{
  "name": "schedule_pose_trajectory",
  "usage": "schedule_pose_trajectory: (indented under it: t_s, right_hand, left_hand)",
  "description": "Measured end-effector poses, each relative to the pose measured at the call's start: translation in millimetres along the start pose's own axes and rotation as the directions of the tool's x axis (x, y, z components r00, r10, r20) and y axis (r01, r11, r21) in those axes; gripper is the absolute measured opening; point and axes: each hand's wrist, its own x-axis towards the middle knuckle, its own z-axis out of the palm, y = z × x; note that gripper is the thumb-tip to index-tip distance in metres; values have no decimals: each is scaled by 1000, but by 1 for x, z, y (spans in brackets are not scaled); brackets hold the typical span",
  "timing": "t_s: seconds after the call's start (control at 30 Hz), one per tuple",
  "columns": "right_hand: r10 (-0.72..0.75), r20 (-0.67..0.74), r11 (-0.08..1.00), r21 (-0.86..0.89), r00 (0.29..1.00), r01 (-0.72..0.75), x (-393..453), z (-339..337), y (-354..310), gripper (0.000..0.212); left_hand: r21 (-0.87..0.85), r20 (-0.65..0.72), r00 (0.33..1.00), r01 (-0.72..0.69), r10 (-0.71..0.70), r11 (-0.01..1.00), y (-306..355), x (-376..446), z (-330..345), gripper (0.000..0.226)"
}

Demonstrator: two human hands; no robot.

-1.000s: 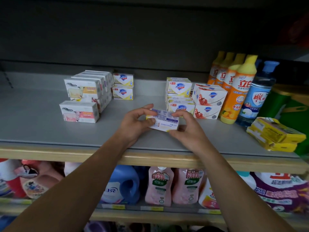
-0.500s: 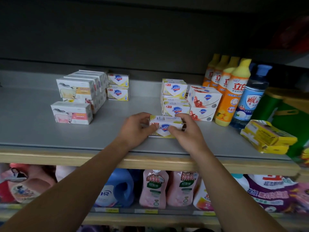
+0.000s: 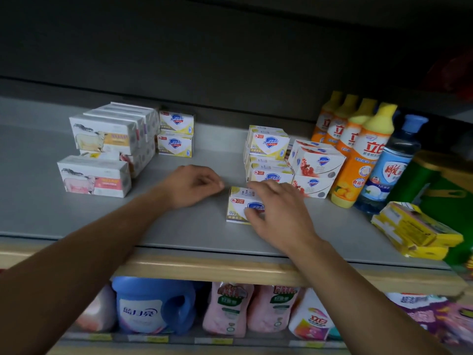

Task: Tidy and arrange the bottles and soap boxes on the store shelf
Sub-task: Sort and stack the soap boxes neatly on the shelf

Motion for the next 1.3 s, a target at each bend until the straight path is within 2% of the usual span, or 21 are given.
schedule_pose_trajectory:
  t_s: [0.1,0.2,0.27,0.33,0.53,0.63,0.77,0.9,1.03,1.13,1.3]
  right_hand:
    - [1,117,999,-36,993,3,9,-3,0,48]
    - [-3,185,1000,22,983,-1,22,-13,9,46]
    - [7,175,998,61,985,-18,36,-21,16,45]
    - [28,101,998,61,994,-34,55,-29,23,45]
    - [107,-77,994,-29,991,-109,109,-34,44,41]
    - [144,-68,985,-85,987,-149,126,-23,52,42]
    - [137,-5,956,-262,991,-134,135,-4,59,46]
    - [114,-50,949,-290,992,-124,137,4,57,44]
    - [109,-29,942,-315,994,-113,137,3,56,44]
    - [95,-37,929,-357,995,-102,131,2,51,47]
    - [34,-215,986,-155,976,-69,94,13,33,36]
  left_hand:
    - [345,-22,998,64,-60,937,-15,12,4,46]
    - [471,20,992,100,-123,876,-25,18,15,61]
    - [478,22,995,78,-101,875,-30,20,18,61]
    - [474,6,997,68,-81,878,-34,20,18,59]
    - [447,10,995,87,-102,890,-35,21,19,80]
    - [447,8,994,92,-107,890,-37,22,19,80]
    - [449,2,994,98,-110,888,-37,22,19,78]
    - [442,11,994,95,-112,892,-37,22,19,76]
    - [444,15,995,81,-97,892,-39,23,19,61]
    - [445,8,995,85,-99,892,-37,22,19,64]
    - [453,-8,995,88,-95,887,-36,21,19,56]
